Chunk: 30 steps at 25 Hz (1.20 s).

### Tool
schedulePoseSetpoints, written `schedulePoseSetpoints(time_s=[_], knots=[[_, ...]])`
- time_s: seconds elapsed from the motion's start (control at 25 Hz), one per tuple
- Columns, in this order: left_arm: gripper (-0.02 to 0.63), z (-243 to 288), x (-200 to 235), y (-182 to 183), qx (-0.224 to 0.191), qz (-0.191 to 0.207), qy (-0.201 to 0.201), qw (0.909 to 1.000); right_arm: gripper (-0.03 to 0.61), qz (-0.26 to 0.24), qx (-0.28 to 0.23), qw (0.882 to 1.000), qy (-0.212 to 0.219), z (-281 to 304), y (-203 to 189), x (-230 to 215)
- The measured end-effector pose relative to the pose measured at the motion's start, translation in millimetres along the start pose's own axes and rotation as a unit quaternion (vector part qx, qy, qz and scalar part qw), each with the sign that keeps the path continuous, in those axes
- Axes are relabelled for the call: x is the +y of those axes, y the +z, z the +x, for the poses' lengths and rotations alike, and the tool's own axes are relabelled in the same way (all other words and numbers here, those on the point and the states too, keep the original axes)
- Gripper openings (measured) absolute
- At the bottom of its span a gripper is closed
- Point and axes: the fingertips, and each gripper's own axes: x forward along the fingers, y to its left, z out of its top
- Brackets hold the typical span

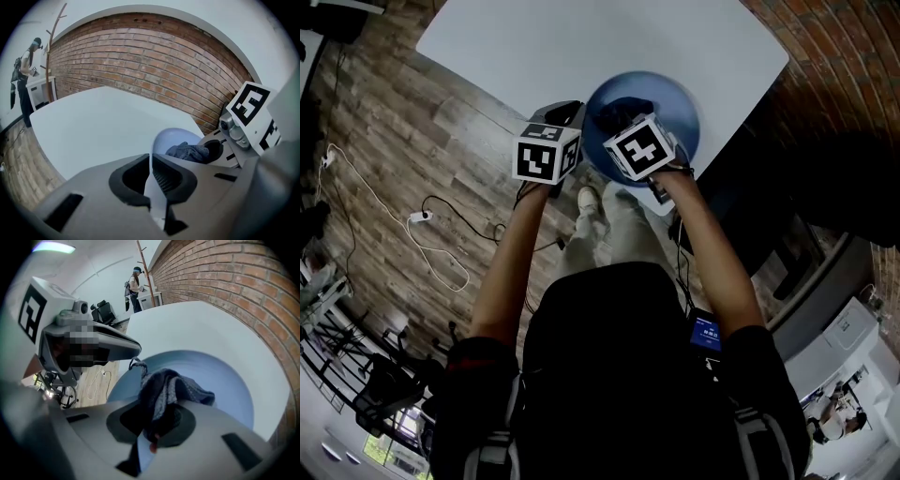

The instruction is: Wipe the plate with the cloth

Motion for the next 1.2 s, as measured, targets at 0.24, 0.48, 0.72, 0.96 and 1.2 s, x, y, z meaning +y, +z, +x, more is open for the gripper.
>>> schedulePoseSetpoints(time_s=[0.24, 0.48, 0.72, 0.96, 1.2], knots=[[0.028, -25.8, -10.2, 18.8, -0.016, 0.001, -0.021, 0.9996, 0.041, 0.024, -0.021, 0.999, -0.03, -32.1, 7.0, -9.5], [0.02, -51.4, -27.4, 33.5, -0.037, 0.003, -0.04, 0.9985, 0.041, 0.016, -0.061, 0.996, -0.056, -73.0, 22.4, -14.6], [0.02, -79.8, -46.1, 51.9, -0.068, 0.022, -0.053, 0.9961, 0.041, 0.002, -0.109, 0.991, -0.082, -116.5, 34.8, -4.8], [0.02, -118.4, -66.4, 78.8, -0.11, 0.053, -0.059, 0.9908, 0.041, 0.016, -0.186, 0.976, -0.111, -169.3, 54.2, 10.2], [0.02, -160.5, -87.9, 96.2, -0.149, 0.084, -0.069, 0.9828, 0.041, 0.019, -0.256, 0.956, -0.143, -219.9, 66.4, 31.3]])
